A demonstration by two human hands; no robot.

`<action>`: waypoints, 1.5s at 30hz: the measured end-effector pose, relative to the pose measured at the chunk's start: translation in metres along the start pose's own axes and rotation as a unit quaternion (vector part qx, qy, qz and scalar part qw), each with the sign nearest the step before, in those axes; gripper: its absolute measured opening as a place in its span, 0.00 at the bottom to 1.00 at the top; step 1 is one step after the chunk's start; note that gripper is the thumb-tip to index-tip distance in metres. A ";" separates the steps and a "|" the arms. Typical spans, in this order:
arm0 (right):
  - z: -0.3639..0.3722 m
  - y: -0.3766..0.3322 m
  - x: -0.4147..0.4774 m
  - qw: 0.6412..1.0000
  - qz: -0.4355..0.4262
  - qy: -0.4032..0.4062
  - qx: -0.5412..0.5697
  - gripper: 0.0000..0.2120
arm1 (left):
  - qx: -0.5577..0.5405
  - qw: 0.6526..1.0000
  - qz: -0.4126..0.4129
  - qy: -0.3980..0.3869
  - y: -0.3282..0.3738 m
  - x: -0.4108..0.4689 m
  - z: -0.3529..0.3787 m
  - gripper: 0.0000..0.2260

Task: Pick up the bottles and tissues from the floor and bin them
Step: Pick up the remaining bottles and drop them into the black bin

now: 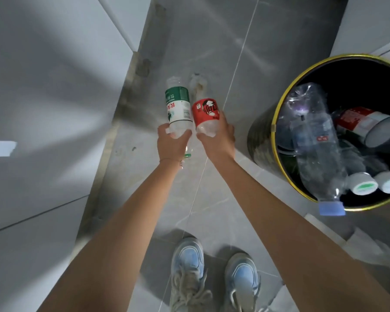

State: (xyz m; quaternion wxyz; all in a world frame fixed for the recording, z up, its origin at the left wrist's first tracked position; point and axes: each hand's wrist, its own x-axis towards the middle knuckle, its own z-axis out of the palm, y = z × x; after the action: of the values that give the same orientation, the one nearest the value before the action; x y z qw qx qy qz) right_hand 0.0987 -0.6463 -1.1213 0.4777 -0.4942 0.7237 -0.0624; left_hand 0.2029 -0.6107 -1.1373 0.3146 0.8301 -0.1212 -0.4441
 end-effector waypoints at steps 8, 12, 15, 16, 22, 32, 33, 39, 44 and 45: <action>-0.096 -0.060 -0.121 0.991 -0.008 0.032 0.133 0.34 | -0.007 0.995 0.103 0.015 0.076 -0.122 -0.072 0.24; -0.161 -0.079 -0.170 0.984 -0.010 0.057 0.166 0.29 | 0.037 0.987 0.155 0.013 0.122 -0.172 -0.091 0.24; -0.207 -0.083 -0.191 0.980 0.011 0.091 0.175 0.31 | 0.064 0.980 0.188 -0.012 0.154 -0.203 -0.088 0.25; -0.221 -0.082 -0.195 0.979 0.016 0.108 0.172 0.30 | 0.076 0.977 0.200 -0.020 0.165 -0.211 -0.084 0.25; -0.280 -0.052 -0.196 0.965 0.054 0.217 0.134 0.30 | 0.132 0.947 0.286 -0.064 0.200 -0.236 -0.043 0.22; -0.296 0.005 -0.180 0.955 0.109 0.254 0.105 0.30 | 0.281 0.894 0.335 -0.097 0.188 -0.247 0.022 0.21; -0.296 0.007 -0.180 0.953 0.109 0.260 0.108 0.30 | 0.289 0.893 0.333 -0.092 0.188 -0.247 0.024 0.21; -0.291 0.016 -0.174 0.955 0.094 0.227 0.168 0.30 | 0.291 0.874 0.370 -0.121 0.192 -0.242 0.045 0.22; -0.290 0.020 -0.166 0.967 0.076 0.184 0.162 0.30 | 0.369 0.828 0.389 -0.165 0.190 -0.248 0.066 0.22; -0.290 0.021 -0.165 0.969 0.073 0.176 0.156 0.30 | 0.380 0.824 0.385 -0.169 0.188 -0.248 0.069 0.22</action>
State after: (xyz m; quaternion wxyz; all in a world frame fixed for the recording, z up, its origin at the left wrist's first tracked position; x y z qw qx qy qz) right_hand -0.1244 -0.6192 -0.8735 0.4174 -0.3401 0.8118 -0.2258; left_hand 0.0187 -0.6653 -0.8828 0.0941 0.6821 -0.6412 -0.3389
